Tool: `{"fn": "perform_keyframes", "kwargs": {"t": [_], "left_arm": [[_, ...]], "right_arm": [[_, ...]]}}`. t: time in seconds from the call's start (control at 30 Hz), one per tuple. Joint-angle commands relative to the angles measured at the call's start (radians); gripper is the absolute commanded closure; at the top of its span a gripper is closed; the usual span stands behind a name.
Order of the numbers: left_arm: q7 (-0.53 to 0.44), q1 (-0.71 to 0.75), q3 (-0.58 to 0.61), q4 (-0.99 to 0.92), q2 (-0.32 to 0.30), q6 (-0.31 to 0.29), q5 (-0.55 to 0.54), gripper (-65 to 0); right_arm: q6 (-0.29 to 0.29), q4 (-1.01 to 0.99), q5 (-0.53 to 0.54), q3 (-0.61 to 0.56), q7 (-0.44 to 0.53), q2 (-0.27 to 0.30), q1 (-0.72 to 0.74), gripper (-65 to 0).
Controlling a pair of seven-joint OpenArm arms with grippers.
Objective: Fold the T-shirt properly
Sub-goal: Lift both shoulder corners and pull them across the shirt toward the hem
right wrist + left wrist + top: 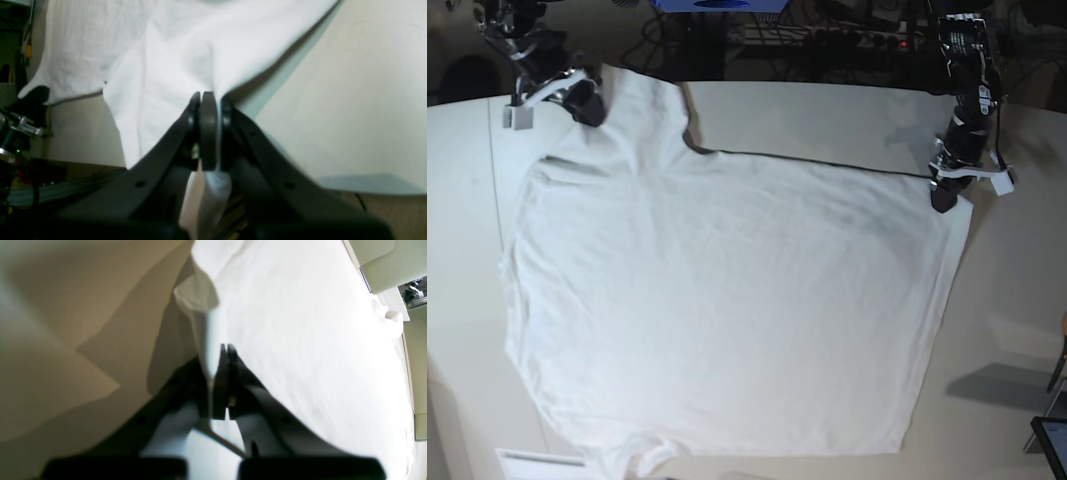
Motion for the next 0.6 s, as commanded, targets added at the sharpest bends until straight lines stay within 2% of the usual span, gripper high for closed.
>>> {"fn": "perform_keyframes", "kwargs": {"t": [0.0, 0.13, 0.27, 0.4, 0.5, 0.57], "left_arm": [[0.028, 0.009, -0.003, 0.002, -0.009, 0.020, -0.011, 0.0], [0.028, 0.009, 0.003, 0.017, -0.030, 0.022, 0.018, 0.0], [0.030, 0.043, -0.005, 0.112, -0.032, 0.025, 0.119, 0.0], [0.030, 0.080, -0.005, 0.212, -0.030, 0.103, 0.159, 0.0], [0.030, 0.084, -0.005, 0.271, -0.030, 0.109, 0.154, 0.0], [0.030, 0.080, -0.010, 0.292, -0.030, 0.111, 0.154, 0.0]], "right_arm": [[0.016, 0.016, 0.010, 0.004, 0.018, 0.023, -0.002, -0.3], [0.017, 0.031, 0.010, 0.012, 0.021, 0.054, 0.004, -0.3], [0.017, 0.080, 0.010, 0.015, 0.024, 0.106, 0.029, -0.3], [0.012, 0.097, 0.010, 0.015, 0.020, 0.134, 0.075, -0.3], [0.012, 0.103, 0.010, 0.015, 0.018, 0.137, 0.115, -0.3], [0.011, 0.103, 0.010, 0.015, 0.000, 0.160, 0.147, -0.3]]}}
